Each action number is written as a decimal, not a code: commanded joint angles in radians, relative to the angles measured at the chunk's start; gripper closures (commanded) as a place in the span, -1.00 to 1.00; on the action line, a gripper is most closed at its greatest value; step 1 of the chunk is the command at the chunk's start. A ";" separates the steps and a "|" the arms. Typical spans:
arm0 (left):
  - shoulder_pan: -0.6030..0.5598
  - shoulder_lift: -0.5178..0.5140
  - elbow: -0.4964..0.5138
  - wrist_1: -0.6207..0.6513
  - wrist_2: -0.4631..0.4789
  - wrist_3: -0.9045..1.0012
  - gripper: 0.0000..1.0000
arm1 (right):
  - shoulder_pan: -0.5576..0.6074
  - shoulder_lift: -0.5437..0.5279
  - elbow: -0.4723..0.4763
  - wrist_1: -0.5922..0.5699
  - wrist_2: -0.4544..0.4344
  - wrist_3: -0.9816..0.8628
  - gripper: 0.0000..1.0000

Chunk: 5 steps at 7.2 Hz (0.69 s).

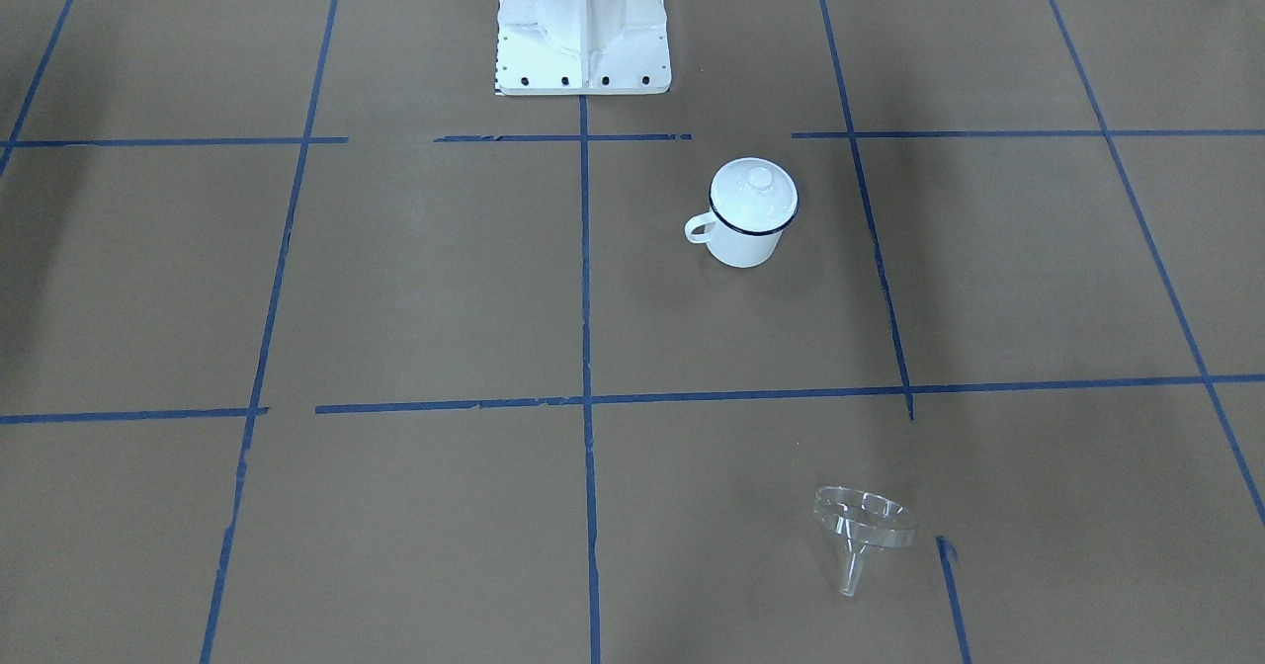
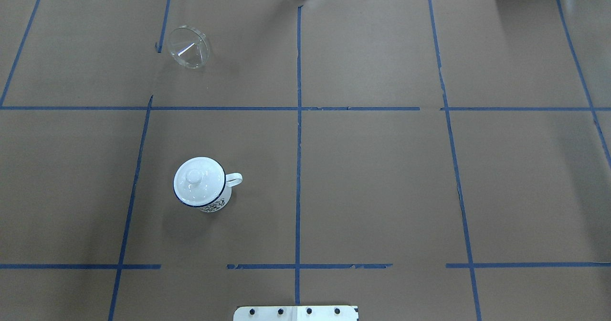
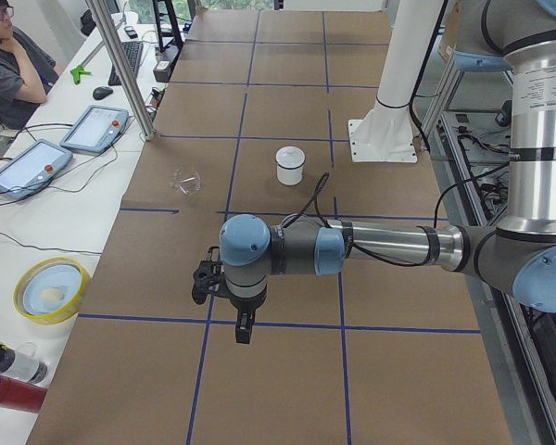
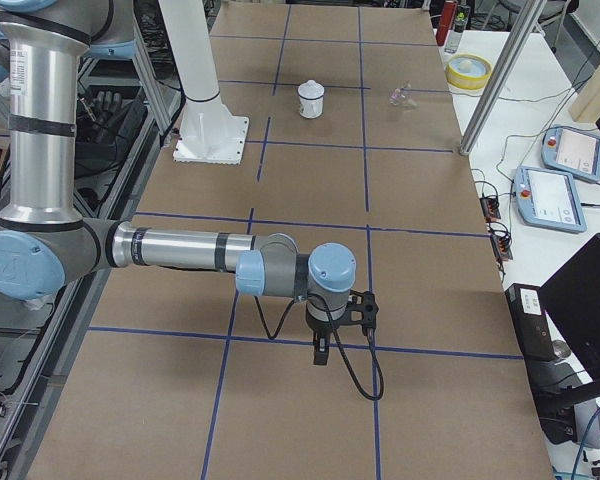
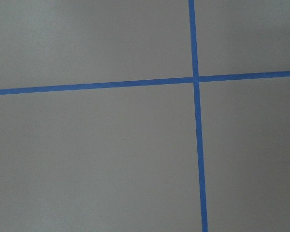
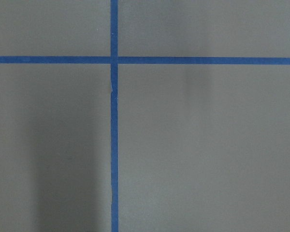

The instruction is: Remove funnel from cup

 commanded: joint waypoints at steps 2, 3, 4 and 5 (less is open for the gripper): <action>0.000 0.002 -0.026 0.003 0.003 -0.003 -1.00 | 0.000 0.000 0.000 0.000 0.000 0.000 -1.00; 0.000 0.002 -0.026 0.003 0.002 -0.001 -1.00 | 0.000 0.000 -0.001 0.000 0.000 0.000 -1.00; 0.000 0.002 -0.030 0.003 0.002 -0.001 -1.00 | 0.000 0.000 -0.001 0.000 0.000 0.000 -1.00; 0.000 0.002 -0.032 0.003 0.002 -0.001 -1.00 | 0.000 0.000 0.000 0.000 0.000 0.000 -1.00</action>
